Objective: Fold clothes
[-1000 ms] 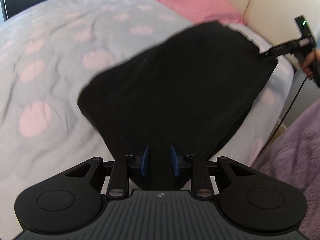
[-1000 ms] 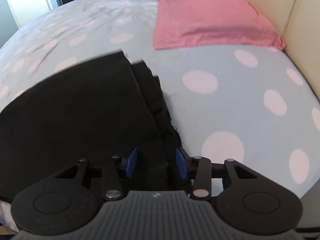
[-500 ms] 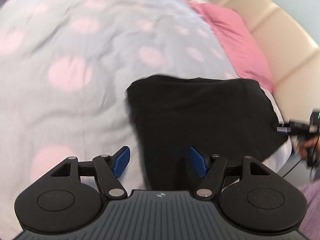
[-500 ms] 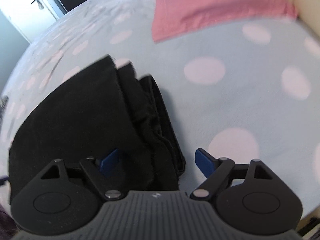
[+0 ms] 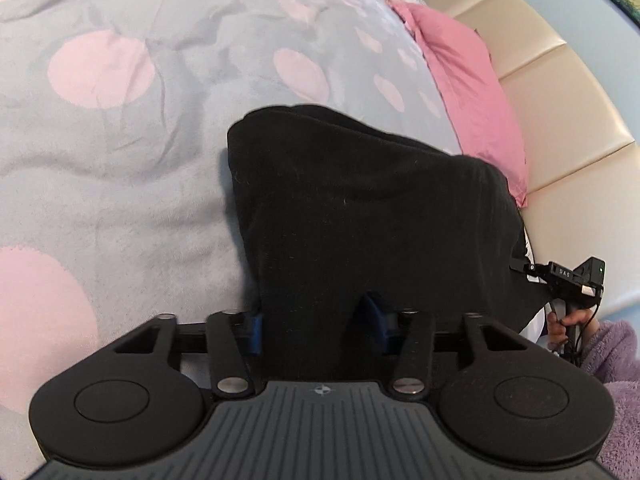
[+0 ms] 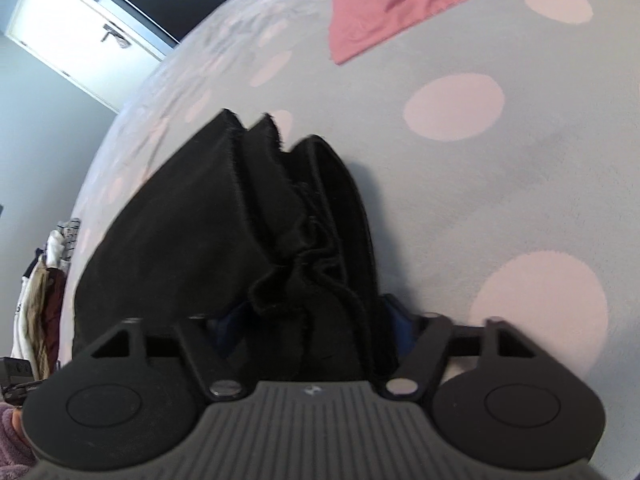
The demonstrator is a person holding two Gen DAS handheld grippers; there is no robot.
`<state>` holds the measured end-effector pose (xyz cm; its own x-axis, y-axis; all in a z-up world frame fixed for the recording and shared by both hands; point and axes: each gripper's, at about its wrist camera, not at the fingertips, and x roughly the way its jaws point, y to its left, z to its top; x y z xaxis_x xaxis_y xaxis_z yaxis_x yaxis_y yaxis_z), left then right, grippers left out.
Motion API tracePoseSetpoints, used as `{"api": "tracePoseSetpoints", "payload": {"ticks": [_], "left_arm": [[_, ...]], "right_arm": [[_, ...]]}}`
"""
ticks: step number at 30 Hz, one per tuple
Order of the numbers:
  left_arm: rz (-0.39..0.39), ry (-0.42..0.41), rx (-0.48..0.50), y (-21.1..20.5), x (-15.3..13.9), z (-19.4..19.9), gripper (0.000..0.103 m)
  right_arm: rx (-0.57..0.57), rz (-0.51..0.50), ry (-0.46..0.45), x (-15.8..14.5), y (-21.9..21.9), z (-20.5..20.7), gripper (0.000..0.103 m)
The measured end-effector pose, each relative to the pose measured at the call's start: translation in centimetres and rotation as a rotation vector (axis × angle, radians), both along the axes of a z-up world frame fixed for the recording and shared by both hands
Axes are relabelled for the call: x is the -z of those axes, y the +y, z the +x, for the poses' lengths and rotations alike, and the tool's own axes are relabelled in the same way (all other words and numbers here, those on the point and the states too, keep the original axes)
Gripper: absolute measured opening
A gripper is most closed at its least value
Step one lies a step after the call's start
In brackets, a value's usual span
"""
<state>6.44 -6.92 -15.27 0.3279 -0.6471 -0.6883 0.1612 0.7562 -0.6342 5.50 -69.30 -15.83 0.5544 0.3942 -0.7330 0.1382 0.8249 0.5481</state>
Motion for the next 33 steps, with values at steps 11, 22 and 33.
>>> {"api": "tracePoseSetpoints", "payload": {"ticks": [11,22,33], "left_arm": [[0.059,-0.142,0.041,2.9,-7.7,-0.3,0.017],[0.275,-0.118,-0.051,17.9,-14.0,-2.4,0.017],[0.242,-0.114,-0.012,23.2,-12.6,-2.0,0.018]], "right_arm": [[-0.002,-0.032,0.022,-5.7,3.6,-0.9,0.031],[-0.296,0.013,0.077,-6.2,21.8,1.6,0.03],[-0.334,-0.305,-0.048,-11.8,28.0,0.0,0.045]]}}
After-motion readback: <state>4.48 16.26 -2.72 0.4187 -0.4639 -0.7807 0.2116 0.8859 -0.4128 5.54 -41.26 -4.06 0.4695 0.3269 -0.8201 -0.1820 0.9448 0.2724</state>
